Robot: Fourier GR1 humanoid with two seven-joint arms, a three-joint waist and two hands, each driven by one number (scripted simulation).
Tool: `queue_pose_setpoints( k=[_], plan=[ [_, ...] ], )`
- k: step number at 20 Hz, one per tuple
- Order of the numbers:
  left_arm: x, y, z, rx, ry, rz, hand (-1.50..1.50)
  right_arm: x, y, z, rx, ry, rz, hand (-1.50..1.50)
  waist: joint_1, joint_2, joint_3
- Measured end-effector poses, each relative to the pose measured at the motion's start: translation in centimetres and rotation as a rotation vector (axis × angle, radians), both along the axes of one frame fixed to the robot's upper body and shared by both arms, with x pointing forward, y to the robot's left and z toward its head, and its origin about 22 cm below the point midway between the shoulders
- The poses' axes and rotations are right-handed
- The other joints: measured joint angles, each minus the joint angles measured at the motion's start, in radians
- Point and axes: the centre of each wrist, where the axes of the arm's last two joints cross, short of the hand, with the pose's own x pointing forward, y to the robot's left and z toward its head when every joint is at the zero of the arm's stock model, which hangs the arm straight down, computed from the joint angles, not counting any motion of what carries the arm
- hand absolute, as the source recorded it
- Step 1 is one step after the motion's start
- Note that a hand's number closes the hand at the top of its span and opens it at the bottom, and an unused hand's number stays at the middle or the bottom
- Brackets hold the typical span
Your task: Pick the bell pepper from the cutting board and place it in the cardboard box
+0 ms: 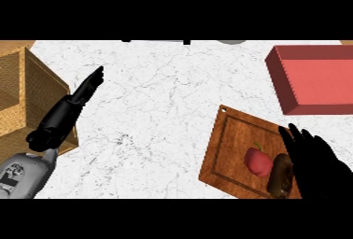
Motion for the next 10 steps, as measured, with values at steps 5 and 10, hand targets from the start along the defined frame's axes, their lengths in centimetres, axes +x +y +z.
queue_pose_setpoints(
  k=[5,10],
  plan=[
    [0.1,-0.1,-0.1,0.001,0.008,0.010,0.00,1.3,1.9,-1.7,-0.007,0.027,-0.010,-1.50,-0.008,-0.002,0.001],
    [0.2,-0.3,-0.2,-0.001,0.011,0.014,0.00,2.9,3.8,-3.0,-0.051,0.023,-0.019,-1.50,-0.018,-0.005,0.003]
  ],
)
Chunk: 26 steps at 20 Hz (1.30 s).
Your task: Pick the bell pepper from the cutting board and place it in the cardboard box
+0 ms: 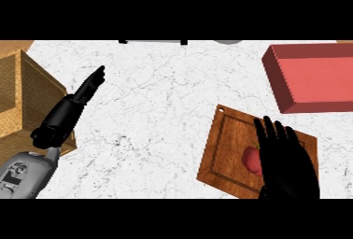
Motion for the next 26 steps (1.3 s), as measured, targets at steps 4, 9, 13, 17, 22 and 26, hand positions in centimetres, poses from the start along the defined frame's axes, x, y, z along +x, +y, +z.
queue_pose_setpoints(
  k=[4,9,13,17,22,26],
  plan=[
    [-0.2,0.0,-0.4,0.001,0.002,0.010,0.00,1.2,1.5,-0.8,-0.018,0.003,-0.009,-1.50,-0.007,-0.001,0.002],
    [-0.6,0.6,-0.5,0.000,0.002,0.020,0.00,2.4,2.9,-2.0,-0.052,0.023,-0.034,-1.50,-0.014,-0.003,0.003],
    [-0.5,0.9,-0.2,-0.007,0.005,0.023,0.00,3.4,3.6,-2.3,-0.075,0.037,-0.049,-1.50,-0.020,-0.003,0.004],
    [-0.4,1.2,-0.3,-0.010,0.004,0.028,0.00,3.6,4.2,-2.5,-0.082,0.050,-0.057,-1.50,-0.028,-0.003,0.005],
    [-0.4,1.3,-0.7,-0.009,0.002,0.032,0.00,4.3,4.8,-3.2,-0.088,0.080,-0.076,-1.50,-0.030,-0.002,0.006],
    [-0.6,1.7,-0.4,-0.011,0.005,0.035,0.00,4.1,4.9,-3.8,-0.103,0.093,-0.093,-1.50,-0.031,-0.003,0.006]
  ],
)
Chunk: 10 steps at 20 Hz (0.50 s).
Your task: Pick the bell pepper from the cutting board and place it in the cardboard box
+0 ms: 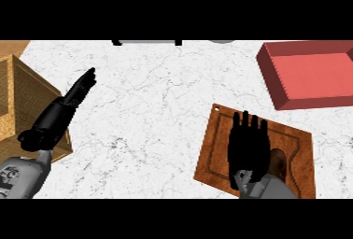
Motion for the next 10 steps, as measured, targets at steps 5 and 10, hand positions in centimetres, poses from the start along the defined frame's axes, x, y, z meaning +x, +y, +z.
queue_pose_setpoints(
  k=[5,10],
  plan=[
    [-0.1,-0.2,0.1,0.003,0.000,0.000,0.00,-0.4,-1.0,-1.4,-0.056,0.022,-0.039,-1.50,-0.002,0.000,0.000],
    [-0.2,0.2,-0.3,0.001,0.001,-0.006,0.00,-0.5,-1.7,-2.3,-0.063,0.042,-0.078,-1.50,-0.001,0.001,0.000]
  ],
)
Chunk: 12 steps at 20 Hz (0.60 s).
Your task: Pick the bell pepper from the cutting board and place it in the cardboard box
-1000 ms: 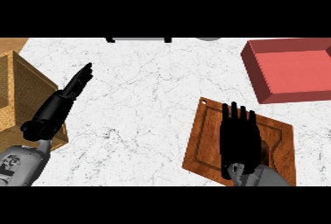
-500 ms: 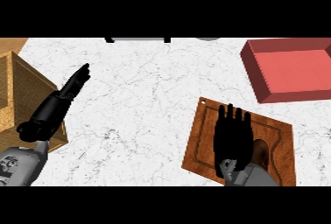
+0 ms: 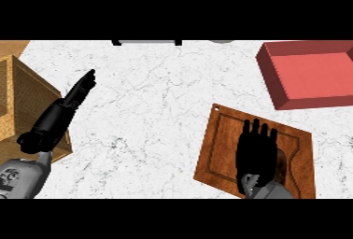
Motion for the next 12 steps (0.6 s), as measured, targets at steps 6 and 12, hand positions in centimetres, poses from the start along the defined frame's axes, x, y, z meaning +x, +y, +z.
queue_pose_setpoints(
  k=[6,12],
  plan=[
    [0.1,-0.7,0.3,0.001,0.000,0.000,0.00,0.4,-0.4,-0.5,-0.014,0.024,0.039,1.50,0.003,-0.001,-0.001],
    [-0.1,-0.6,-0.5,0.004,0.000,0.002,0.00,0.3,-0.3,-0.7,-0.070,-0.027,0.122,1.50,0.004,-0.003,-0.002]
  ],
)
